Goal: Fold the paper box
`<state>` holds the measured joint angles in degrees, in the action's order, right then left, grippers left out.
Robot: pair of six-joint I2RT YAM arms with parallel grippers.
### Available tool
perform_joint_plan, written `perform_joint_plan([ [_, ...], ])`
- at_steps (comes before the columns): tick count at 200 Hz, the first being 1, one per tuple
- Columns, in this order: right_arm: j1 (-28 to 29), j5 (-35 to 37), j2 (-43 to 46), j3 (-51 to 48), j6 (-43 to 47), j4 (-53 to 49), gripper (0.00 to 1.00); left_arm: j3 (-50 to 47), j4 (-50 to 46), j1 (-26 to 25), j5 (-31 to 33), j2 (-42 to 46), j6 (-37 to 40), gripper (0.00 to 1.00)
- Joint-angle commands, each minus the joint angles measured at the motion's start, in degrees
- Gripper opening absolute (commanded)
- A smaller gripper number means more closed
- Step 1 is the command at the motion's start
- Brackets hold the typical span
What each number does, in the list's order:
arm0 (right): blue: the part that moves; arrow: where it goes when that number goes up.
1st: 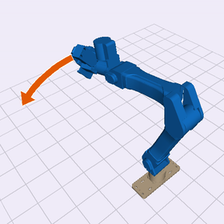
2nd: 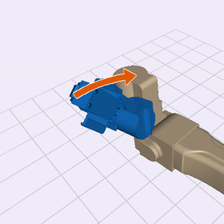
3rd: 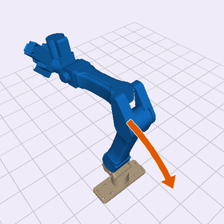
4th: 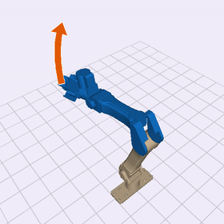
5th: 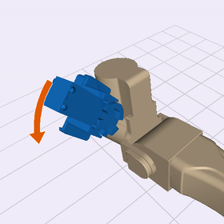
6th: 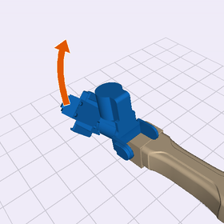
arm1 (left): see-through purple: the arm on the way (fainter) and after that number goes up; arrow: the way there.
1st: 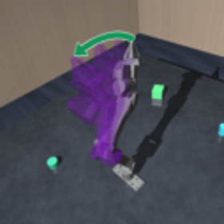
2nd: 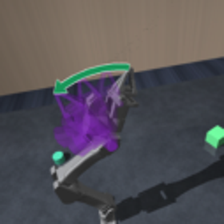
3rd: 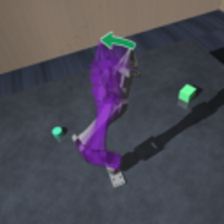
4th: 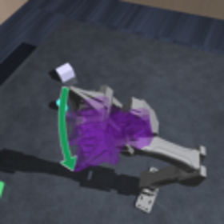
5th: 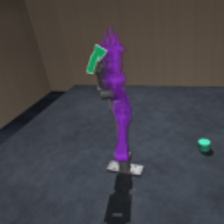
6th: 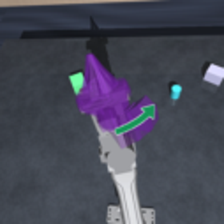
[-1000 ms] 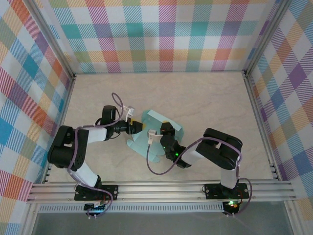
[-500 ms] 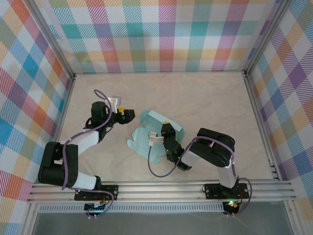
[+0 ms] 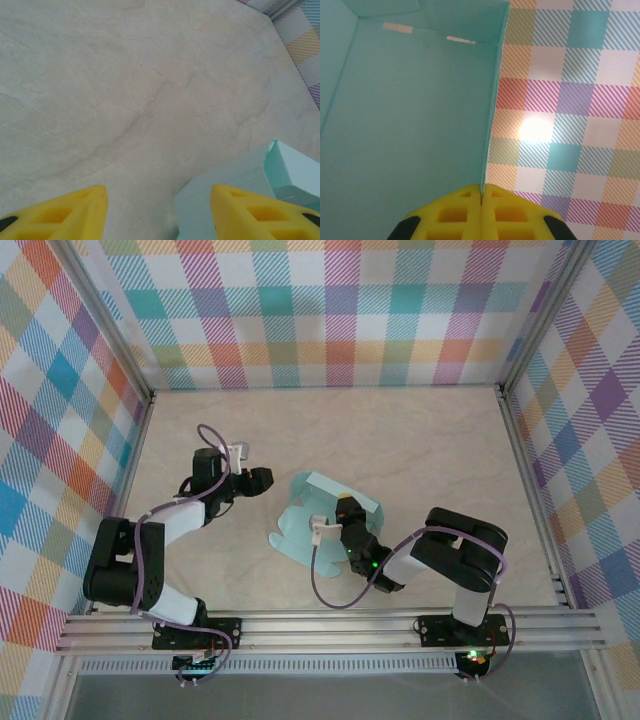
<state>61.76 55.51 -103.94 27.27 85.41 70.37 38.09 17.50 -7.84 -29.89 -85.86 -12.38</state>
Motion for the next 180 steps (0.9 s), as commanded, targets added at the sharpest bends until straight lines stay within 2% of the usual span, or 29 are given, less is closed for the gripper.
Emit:
perform_joint_plan([
  [1, 1.1, -0.7, -3.3, -0.7, 4.6, 5.3, 0.0, 1.0, -0.8, -0.8, 0.3, -1.1, -2.1, 0.57],
  [18, 2.5, -0.7, -3.9, -0.2, 7.4, 10.1, 0.0, 0.8, -1.3, -0.9, 0.8, -0.9, -2.1, 0.58],
  [72, 5.7, -2.3, -1.3, -1.5, 4.7, 10.1, 0.0, -1.6, -2.7, -1.3, 2.2, 1.7, -3.2, 0.58],
  [126, 7.0, -2.9, -0.3, -2.3, 1.0, 8.5, 0.0, -3.5, -5.3, -4.1, 3.4, 3.2, 0.0, 0.58],
  [180, 7.2, -2.7, 1.2, -2.8, -0.9, 5.1, 0.0, -0.9, -4.0, -5.3, -2.8, -3.6, 1.1, 0.48],
])
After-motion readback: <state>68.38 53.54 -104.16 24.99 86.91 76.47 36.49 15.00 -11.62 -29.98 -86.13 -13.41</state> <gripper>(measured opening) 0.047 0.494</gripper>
